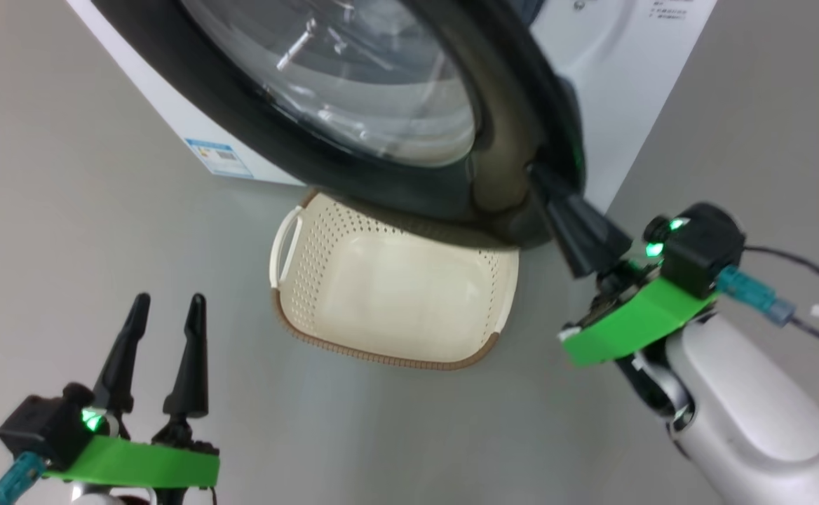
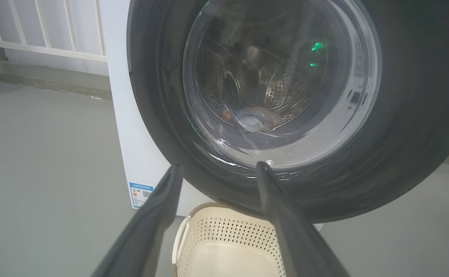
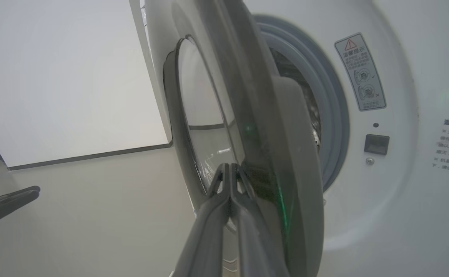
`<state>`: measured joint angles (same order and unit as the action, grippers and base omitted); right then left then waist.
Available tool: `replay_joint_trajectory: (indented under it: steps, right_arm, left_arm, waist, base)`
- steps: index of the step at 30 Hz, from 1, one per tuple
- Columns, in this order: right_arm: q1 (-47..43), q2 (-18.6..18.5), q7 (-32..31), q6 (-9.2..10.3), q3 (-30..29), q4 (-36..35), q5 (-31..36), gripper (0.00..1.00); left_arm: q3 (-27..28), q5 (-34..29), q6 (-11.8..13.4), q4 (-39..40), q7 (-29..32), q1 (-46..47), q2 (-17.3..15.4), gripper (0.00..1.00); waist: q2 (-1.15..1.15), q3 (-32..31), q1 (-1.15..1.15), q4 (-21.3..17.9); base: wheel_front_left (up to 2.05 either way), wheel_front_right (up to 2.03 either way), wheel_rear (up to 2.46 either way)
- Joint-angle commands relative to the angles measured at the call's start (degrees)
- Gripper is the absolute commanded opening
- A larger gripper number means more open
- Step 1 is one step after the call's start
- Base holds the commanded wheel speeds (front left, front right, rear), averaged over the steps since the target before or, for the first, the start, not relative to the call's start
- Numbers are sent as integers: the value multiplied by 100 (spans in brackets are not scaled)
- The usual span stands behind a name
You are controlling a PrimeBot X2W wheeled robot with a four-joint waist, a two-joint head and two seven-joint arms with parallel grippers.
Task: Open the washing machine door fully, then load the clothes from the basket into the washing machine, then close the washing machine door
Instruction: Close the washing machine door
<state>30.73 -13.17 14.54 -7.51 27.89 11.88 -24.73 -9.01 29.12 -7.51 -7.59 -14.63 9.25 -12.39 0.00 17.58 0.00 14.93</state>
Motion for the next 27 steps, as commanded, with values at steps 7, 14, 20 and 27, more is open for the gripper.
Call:
replay_joint_trajectory:
  steps: [7,14,20,27]
  right_arm:
    - [408,-94,46,2,-165,14,45,0]
    - [773,-163,46,2,-475,170,74,0]
    - [1169,-199,46,2,-771,311,125,0]
    - [1587,-227,46,2,-1053,488,193,0]
  left_arm:
    - [117,-62,2,200,-37,347,-24,100]
    - [52,-58,2,260,-37,541,109,100]
    - [6,-63,2,334,-37,734,236,100]
    - [-62,-64,2,365,-37,916,334,100]
  waist:
    - [0,322,0,163]
    - [0,603,0,338]
    - [0,910,0,509]
    - [0,1165,0,661]
  base:
    - [0,0,0]
    - [0,0,0]
    - [0,0,0]
    - [0,0,0]
